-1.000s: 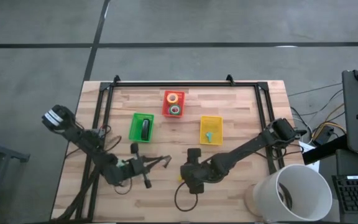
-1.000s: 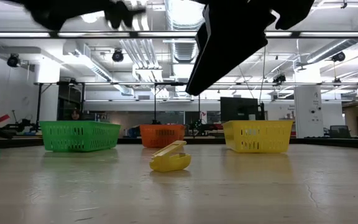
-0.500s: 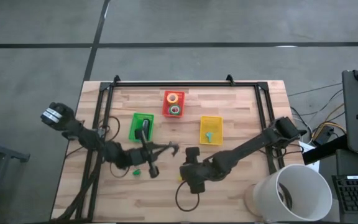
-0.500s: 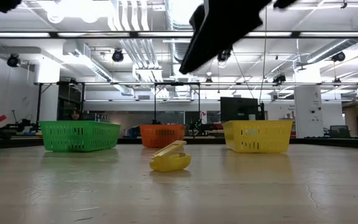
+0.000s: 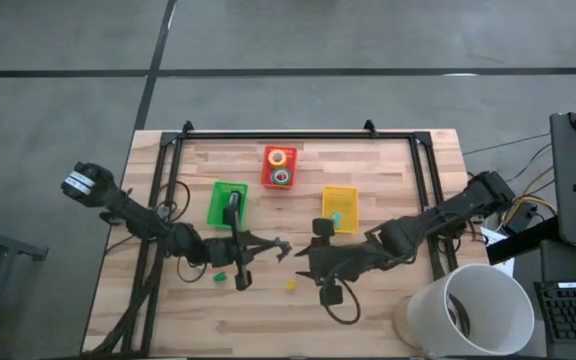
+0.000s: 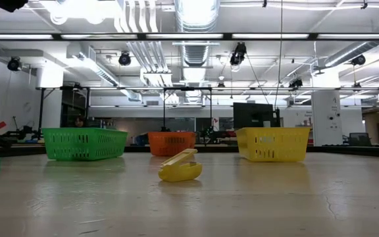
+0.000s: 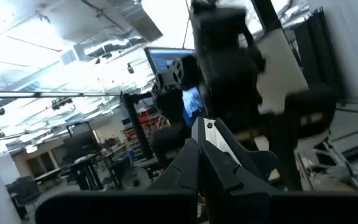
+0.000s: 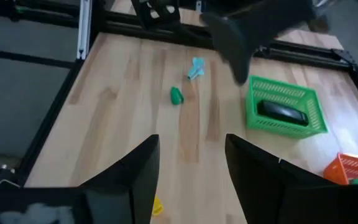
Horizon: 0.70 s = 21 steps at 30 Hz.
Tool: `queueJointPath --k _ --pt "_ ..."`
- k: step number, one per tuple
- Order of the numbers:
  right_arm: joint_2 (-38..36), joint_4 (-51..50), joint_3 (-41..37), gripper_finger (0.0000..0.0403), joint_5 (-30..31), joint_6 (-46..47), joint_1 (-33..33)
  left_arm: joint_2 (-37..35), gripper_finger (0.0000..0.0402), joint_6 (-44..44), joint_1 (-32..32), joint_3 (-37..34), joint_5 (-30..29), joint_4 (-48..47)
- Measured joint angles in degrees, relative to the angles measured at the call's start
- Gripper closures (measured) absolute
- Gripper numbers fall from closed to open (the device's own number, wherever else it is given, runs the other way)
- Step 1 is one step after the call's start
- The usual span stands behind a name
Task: Pick and place Stapler, Stapler remover, tape
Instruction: Put the black staple remover into the yellow basket
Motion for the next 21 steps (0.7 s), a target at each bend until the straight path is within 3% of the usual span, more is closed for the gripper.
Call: queueJointPath --k 9,21 --pt "-0.22 5.42 -0.44 0.0226 -0.36 -4.75 0.33 0.15 0.0398 -1.86 0.29 1.98 2.39 -4.71" --pt "-0.14 7.45 -0.46 0.0256 -0.27 -6.41 0.33 0.13 0.0395 -3.73 1.1 2.84 3.26 -7.6"
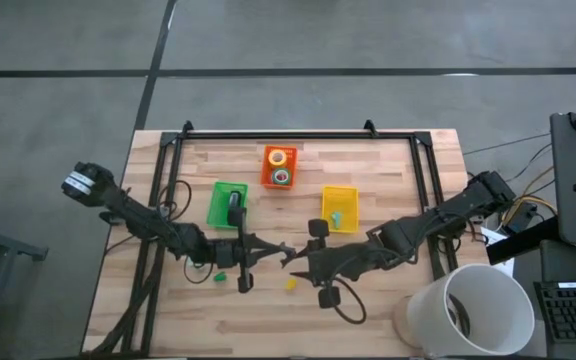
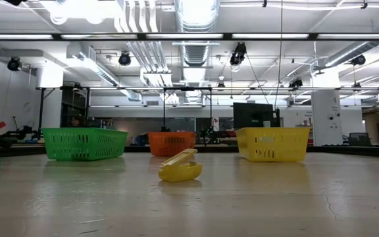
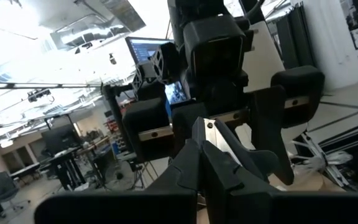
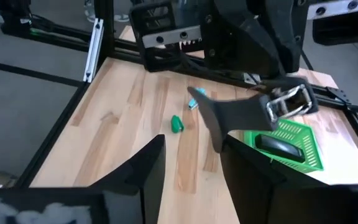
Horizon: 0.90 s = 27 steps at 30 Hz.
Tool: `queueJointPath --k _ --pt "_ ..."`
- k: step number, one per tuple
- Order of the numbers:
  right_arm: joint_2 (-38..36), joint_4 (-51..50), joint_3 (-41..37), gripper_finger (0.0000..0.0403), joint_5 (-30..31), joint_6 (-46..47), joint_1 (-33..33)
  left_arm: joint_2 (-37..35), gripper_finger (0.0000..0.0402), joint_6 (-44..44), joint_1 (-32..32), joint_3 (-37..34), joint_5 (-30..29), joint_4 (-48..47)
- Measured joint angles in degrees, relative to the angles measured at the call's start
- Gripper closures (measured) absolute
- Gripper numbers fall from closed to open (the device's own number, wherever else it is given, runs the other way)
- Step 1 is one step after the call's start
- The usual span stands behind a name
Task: Pick and place Stapler, Stapler remover, tape
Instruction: Put the black staple remover into the yellow basket
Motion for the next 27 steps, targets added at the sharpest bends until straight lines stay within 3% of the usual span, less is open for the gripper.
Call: queueJointPath --k 9,18,27 --pt "0.0 0.64 0.0 0.03 0.1 0.08 0.0 0.0 0.0395 -0.27 0.03 0.04 0.2 -0.14" --pt "0.0 0.99 0.0 0.0388 0.24 0.52 -0.07 0.0 0.0393 -0.51 0.04 0.04 1.02 -0.19" --pt "0.0 0.35 -0.02 0.0394 -0.14 1.83 -0.02 0.0 0.0361 -1.35 0.12 0.07 1.38 -0.02"
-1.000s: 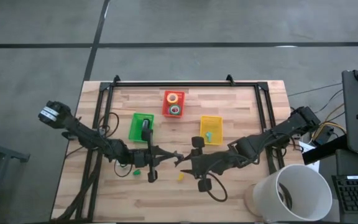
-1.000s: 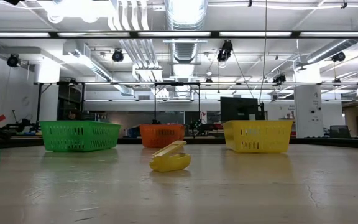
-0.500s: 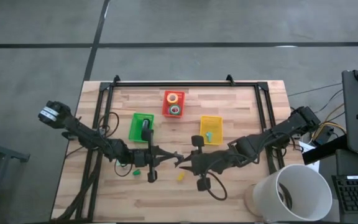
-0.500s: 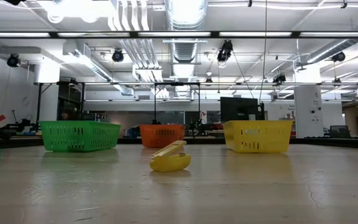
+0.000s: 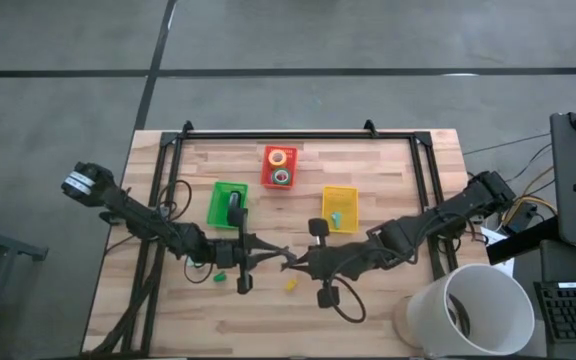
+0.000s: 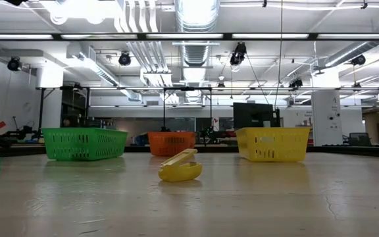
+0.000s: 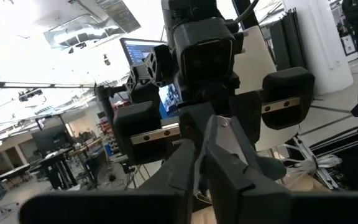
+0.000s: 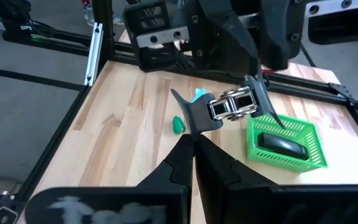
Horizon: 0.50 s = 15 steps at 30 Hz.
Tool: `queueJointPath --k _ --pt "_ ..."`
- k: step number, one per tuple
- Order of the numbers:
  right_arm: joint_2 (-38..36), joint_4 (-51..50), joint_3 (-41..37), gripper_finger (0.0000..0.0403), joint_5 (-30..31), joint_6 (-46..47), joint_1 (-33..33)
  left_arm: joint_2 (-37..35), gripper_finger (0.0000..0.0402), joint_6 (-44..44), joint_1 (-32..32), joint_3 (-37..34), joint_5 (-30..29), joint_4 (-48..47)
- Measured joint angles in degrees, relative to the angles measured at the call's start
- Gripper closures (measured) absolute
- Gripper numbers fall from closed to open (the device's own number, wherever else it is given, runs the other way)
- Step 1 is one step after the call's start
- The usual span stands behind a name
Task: Pick and place Stapler, Stapler remover, tape
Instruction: Put the black staple remover into the yellow basket
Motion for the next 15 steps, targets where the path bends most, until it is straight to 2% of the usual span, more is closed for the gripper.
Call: queueJointPath --k 6,11,15 --pt "0.0 -3.88 -0.02 0.0394 0.82 3.2 0.04 0.0 0.0303 -0.31 0.0 0.0 -2.13 0.37" --pt "-0.09 -12.74 -0.02 0.0395 6.91 10.03 -0.01 0.0 0.026 -0.35 0.02 0.0 -3.6 0.49" --pt "-0.09 -21.56 -0.09 0.0395 11.74 17.56 -0.19 0.0 0.0248 -0.11 0.02 0.0 -4.04 0.49"
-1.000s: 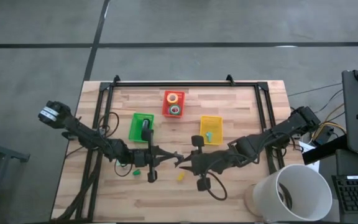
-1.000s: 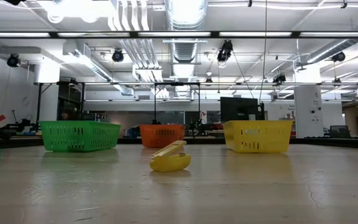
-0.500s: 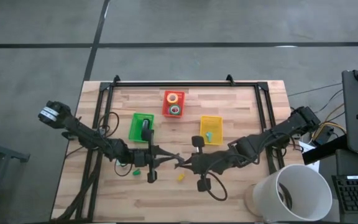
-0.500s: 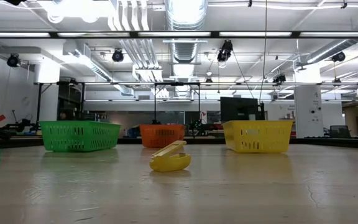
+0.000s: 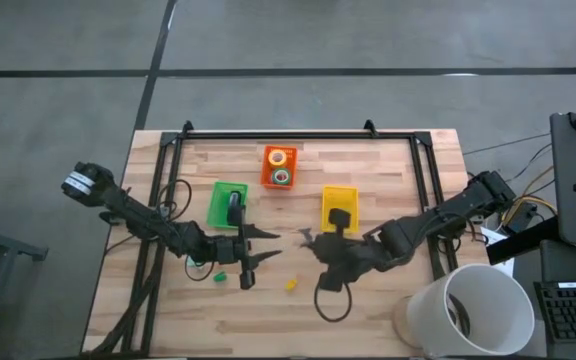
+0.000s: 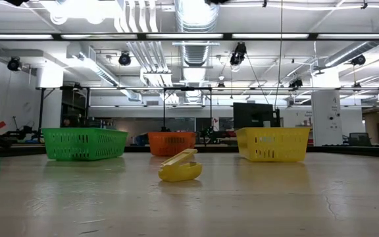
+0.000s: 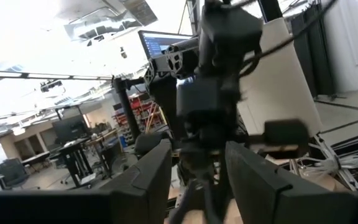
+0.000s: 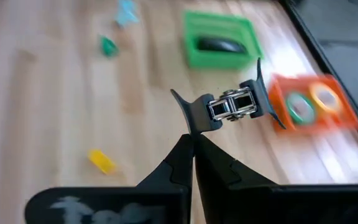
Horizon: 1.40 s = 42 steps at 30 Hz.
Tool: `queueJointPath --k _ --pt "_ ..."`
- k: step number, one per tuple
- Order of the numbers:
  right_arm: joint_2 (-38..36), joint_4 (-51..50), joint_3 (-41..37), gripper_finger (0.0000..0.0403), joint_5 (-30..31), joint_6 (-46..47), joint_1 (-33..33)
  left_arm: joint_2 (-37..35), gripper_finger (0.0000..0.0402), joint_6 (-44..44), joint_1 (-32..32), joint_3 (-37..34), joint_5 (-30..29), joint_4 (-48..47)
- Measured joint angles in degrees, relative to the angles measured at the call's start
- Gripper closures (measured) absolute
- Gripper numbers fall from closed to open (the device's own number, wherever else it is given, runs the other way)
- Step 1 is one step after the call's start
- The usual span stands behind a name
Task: Pick and place Stapler, Stapler remover, tape
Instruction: Put the black staple remover into the yellow basket
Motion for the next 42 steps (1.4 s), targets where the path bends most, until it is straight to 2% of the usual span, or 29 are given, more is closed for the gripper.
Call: queueJointPath --k 6,14,24,32,42 --pt "-0.08 -8.74 -1.48 0.0394 4.39 8.55 -0.69 0.0 0.0246 0.03 0.04 0.0 0.0 0.02" --pt "-0.09 -9.75 -12.22 0.0394 8.35 19.27 -5.06 0.0 0.0246 -0.08 0.11 0.0 0.0 0.07" --pt "-0.09 -9.48 -23.91 0.0394 7.64 27.38 -13.3 0.0 0.0246 -0.13 0.28 0.0 0.0 0.09" --pt "-0.09 -4.89 -28.09 0.0394 6.34 26.75 -15.51 0.0 0.0246 -0.25 0.36 0.0 0.01 0.09" --pt "-0.09 -1.48 -28.43 0.0382 5.19 23.51 -15.44 0.0 0.0246 -0.71 0.5 0.0 -0.01 -0.01"
